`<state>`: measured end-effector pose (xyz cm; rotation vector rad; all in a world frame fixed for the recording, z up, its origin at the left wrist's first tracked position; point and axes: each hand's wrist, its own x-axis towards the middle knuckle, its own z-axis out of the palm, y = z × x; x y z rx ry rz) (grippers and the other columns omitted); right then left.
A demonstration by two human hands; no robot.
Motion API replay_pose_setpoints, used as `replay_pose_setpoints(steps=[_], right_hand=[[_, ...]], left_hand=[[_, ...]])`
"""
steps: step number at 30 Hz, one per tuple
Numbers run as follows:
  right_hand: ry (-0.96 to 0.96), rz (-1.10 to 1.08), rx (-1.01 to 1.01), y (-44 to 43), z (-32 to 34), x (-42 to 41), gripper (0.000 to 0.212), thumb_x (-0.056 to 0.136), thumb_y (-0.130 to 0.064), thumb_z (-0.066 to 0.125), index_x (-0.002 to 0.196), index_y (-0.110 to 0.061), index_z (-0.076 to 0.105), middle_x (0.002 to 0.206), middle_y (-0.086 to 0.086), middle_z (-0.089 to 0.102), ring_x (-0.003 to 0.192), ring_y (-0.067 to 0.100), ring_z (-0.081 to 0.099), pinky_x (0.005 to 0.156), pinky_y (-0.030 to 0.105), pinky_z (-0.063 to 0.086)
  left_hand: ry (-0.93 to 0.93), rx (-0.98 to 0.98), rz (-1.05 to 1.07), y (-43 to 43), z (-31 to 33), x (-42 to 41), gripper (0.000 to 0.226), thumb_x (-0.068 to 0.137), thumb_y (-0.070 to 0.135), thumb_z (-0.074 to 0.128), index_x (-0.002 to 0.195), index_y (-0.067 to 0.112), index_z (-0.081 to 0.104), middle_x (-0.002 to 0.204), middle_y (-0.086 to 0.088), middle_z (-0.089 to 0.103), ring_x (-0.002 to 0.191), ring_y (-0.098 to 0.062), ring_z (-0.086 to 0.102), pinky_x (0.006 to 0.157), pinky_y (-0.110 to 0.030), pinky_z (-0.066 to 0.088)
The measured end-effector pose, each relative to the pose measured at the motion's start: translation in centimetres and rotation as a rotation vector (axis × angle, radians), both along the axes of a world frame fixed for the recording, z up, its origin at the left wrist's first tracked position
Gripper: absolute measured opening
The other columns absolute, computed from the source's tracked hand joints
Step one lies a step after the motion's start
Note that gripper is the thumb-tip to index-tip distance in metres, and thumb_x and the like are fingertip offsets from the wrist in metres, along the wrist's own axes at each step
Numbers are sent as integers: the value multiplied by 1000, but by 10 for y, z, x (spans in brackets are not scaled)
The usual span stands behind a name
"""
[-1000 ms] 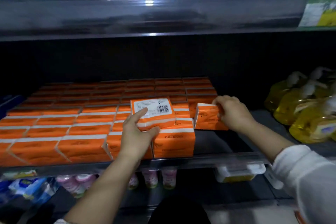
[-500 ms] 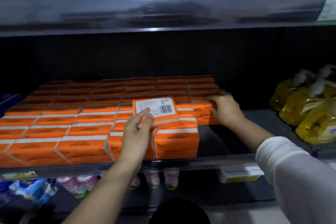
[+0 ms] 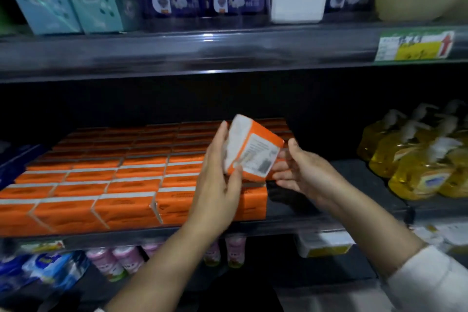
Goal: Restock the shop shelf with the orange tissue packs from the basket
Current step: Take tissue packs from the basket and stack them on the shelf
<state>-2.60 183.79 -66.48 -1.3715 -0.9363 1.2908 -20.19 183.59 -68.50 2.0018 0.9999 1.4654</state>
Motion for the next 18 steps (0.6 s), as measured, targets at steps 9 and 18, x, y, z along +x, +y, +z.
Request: replay_pose_setpoints(steps=[9, 18], right_hand=[[430, 32, -74, -41, 3, 14, 30, 91, -22, 55, 117, -8, 58, 105, 16, 70, 92, 25, 70, 74, 38, 59], [368, -77, 37, -55, -5, 28, 21, 93, -8, 50, 112, -12, 58, 102, 12, 71, 97, 24, 68, 81, 42, 55]], left_hand=[[379, 299, -84, -23, -5, -4, 50, 74, -4, 43, 112, 23, 62, 126, 10, 53, 130, -4, 34, 108, -13, 24], [196, -241, 10, -39, -8, -8, 51, 98, 8, 44, 139, 36, 33, 140, 20, 37, 132, 2, 32, 113, -26, 29]])
